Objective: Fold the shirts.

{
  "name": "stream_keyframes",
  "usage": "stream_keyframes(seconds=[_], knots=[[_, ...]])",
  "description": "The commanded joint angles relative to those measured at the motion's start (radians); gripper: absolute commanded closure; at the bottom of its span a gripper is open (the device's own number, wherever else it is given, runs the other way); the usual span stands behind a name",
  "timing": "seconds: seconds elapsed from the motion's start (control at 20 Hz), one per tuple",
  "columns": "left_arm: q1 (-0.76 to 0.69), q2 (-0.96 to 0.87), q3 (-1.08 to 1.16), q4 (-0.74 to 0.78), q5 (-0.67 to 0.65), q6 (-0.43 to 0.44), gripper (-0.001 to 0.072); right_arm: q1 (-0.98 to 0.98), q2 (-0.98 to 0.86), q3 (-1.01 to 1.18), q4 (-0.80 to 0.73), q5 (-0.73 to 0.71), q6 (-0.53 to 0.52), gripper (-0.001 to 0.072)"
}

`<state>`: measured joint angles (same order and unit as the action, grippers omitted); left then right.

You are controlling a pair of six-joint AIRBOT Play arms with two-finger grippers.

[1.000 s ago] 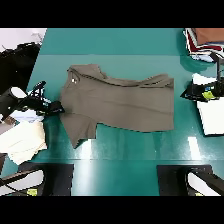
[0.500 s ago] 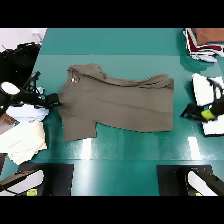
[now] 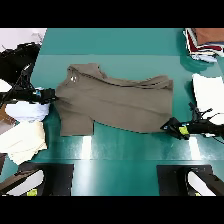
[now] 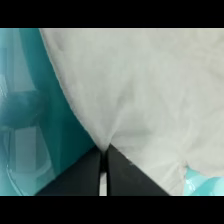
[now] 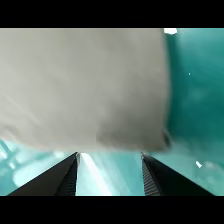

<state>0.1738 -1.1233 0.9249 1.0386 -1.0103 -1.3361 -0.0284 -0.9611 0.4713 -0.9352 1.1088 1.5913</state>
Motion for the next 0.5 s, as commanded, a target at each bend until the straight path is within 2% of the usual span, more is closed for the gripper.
stream_keyframes(seconds=[0.0, 0.05, 0.1, 0.15, 0.25, 0.45], knots=[[0.000, 0.002, 0.002, 0.000, -0.003, 0.002, 0.0681, 0.047, -0.032, -0.022, 0.052, -0.108, 0.035, 0.0282], [0.000, 0.002, 0.002, 0.000, -0.004, 0.002, 0.0681, 0.047, -0.056, -0.022, 0.053, -0.091, 0.034, 0.0284], [0.000, 0.002, 0.002, 0.000, -0.005, 0.002, 0.0681, 0.047, -0.072, -0.022, 0.053, -0.085, 0.021, 0.0371], [0.000, 0.002, 0.002, 0.000, -0.008, 0.002, 0.0681, 0.047, -0.081, -0.020, 0.053, -0.085, -0.002, 0.0502], [0.000, 0.013, 0.005, 0.000, -0.010, 0.001, 0.0682, 0.047, -0.064, 0.006, 0.050, -0.088, -0.049, 0.0680], [0.001, 0.130, 0.125, 0.001, -0.024, -0.005, 0.0682, 0.027, 0.067, 0.198, 0.013, -0.072, -0.056, 0.0695]])
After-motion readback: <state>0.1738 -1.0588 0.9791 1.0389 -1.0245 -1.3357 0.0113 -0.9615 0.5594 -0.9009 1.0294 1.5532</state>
